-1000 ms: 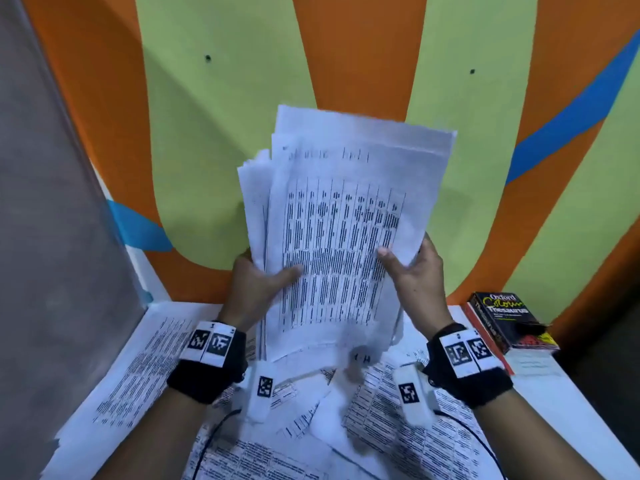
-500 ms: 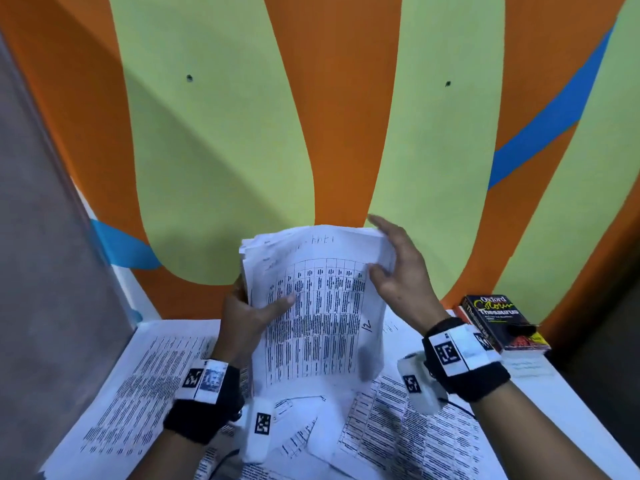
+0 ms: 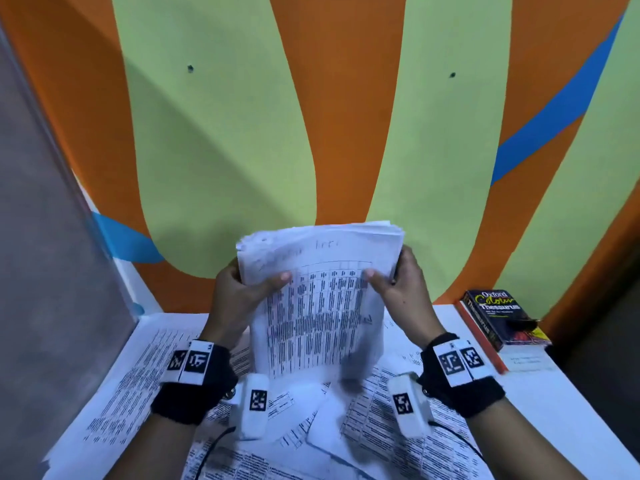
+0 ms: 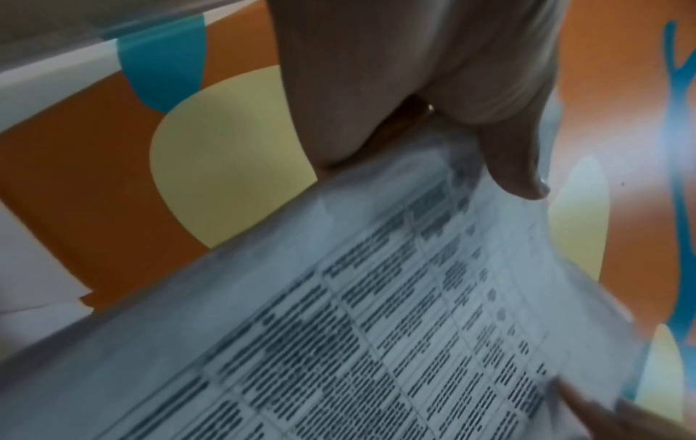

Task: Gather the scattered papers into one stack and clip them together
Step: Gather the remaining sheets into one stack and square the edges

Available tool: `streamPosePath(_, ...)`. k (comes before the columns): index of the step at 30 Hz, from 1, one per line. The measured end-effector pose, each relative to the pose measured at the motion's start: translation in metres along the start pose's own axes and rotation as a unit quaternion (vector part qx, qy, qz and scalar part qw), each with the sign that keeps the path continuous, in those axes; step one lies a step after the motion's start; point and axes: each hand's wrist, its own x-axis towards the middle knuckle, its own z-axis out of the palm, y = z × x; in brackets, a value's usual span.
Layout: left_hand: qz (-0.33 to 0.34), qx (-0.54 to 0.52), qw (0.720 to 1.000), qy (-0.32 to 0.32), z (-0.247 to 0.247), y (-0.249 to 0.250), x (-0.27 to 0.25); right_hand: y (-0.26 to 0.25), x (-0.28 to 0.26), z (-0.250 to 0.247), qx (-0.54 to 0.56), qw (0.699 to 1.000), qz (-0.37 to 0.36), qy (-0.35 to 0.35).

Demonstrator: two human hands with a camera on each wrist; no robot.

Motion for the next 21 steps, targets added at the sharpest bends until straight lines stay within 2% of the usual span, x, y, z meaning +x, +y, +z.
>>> streamPosePath(3, -0.021, 0.008, 1.0, -0.017, 0.005, 0.001, 0.0, 0.016, -0.005, 0.003, -0.029, 0.999, 0.01, 0.026)
streamPosePath(6, 0.024, -0.009, 0.999, 0.023, 0.0, 0.004, 0.011, 0.024, -0.002, 0.0, -0.033, 0.998, 0.008, 0.051)
streamPosePath(9, 0.065, -0.097, 0.991, 0.069, -0.011, 0.005, 0.024, 0.024, -0.003, -0.002, -0.018, 0.997, 0.016, 0.072)
streamPosePath(11, 0.06, -0.143, 0.986, 0.061, -0.017, 0.0, 0.028, 0.024, -0.005, -0.004, -0.012, 0.997, 0.011, 0.074)
streamPosePath(13, 0.031, -0.11, 0.993, 0.003, -0.016, -0.009, 0.026, 0.019, -0.005, -0.006, -0.008, 0.998, 0.004, 0.066)
streamPosePath(15, 0.002, -0.02, 0.999, -0.033, -0.01, -0.013, 0.019, 0.009, -0.003, -0.008, -0.002, 0.998, -0.01, 0.059)
streamPosePath(18, 0.014, 0.046, 0.999, 0.011, 0.001, 0.001, 0.018, -0.016, 0.003, -0.009, 0.011, 0.997, -0.046, 0.054)
streamPosePath(21, 0.084, 0.087, 0.992, 0.042, 0.006, 0.015, 0.023, -0.032, 0.006, -0.008, 0.033, 0.993, -0.097, 0.05)
